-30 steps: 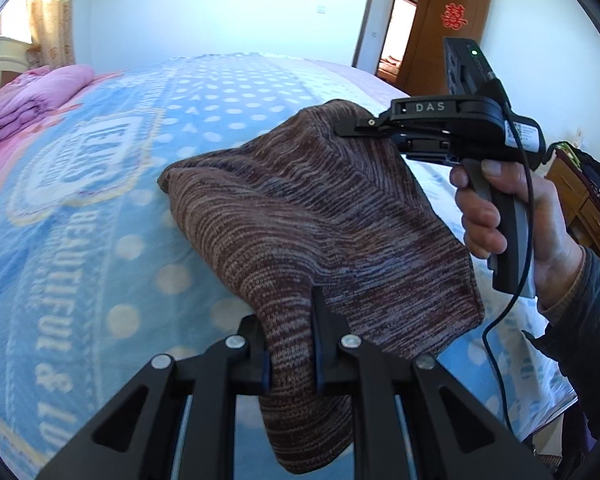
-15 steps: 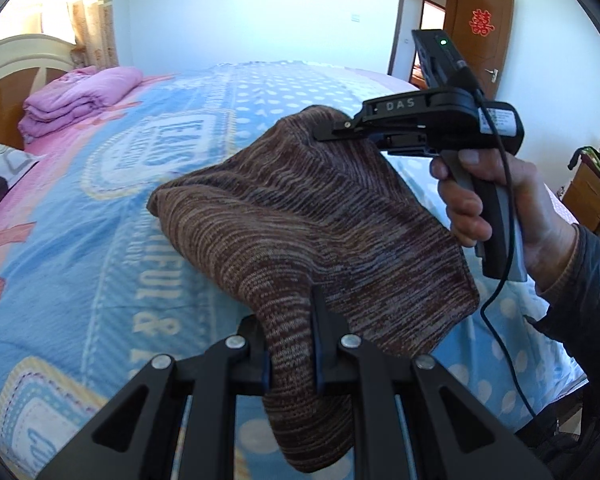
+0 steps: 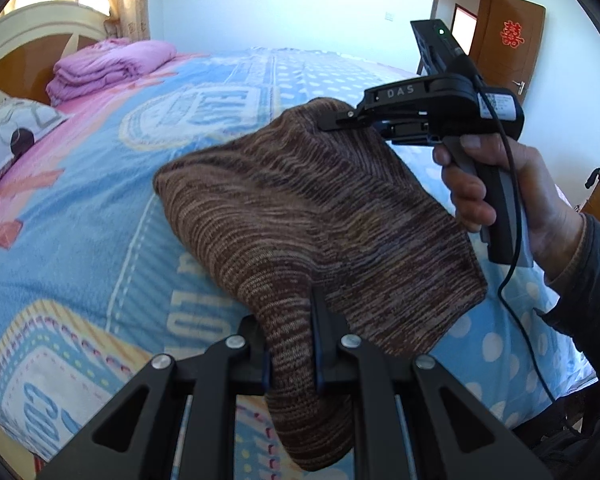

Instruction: Fold small clothes

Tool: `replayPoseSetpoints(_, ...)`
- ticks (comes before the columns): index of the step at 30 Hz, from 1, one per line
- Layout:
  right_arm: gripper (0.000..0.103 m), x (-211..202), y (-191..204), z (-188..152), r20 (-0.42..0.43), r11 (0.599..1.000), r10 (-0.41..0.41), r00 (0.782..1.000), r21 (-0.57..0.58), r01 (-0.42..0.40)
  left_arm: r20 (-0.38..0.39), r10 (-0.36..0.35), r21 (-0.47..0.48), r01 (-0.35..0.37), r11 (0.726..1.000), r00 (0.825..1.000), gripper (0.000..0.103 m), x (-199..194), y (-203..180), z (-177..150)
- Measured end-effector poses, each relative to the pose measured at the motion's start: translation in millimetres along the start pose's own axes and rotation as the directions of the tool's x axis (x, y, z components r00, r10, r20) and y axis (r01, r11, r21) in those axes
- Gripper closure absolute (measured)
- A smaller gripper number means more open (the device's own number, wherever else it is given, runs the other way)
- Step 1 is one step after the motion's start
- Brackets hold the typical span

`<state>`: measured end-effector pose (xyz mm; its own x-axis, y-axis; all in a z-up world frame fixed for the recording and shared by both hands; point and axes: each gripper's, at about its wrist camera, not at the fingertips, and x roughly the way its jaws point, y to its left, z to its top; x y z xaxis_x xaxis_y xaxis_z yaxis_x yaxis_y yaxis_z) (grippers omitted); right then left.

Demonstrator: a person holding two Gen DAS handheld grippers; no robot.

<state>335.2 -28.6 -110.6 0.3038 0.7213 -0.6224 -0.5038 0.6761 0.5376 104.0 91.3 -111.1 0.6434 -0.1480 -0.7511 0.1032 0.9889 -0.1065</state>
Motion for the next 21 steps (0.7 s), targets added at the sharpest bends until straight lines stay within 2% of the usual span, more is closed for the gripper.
replayPoseSetpoints(13, 0.082, 24.7, -11.7, -8.2, -0.053, 0.999, -0.036, 0.998, 0.015, 0.037, -0.025, -0.016, -0.040, 0.015, 0.999, 1.000, 0.087, 3.6, 0.0, -25.7)
replayPoseSetpoints(21, 0.082, 32.7, -17.9, -14.6, -0.063, 0.997, -0.070, 0.996, 0.005, 0.071, -0.023, -0.012, -0.039, 0.011, 0.999, 1.000, 0.087, 6.4, 1.8, -26.0)
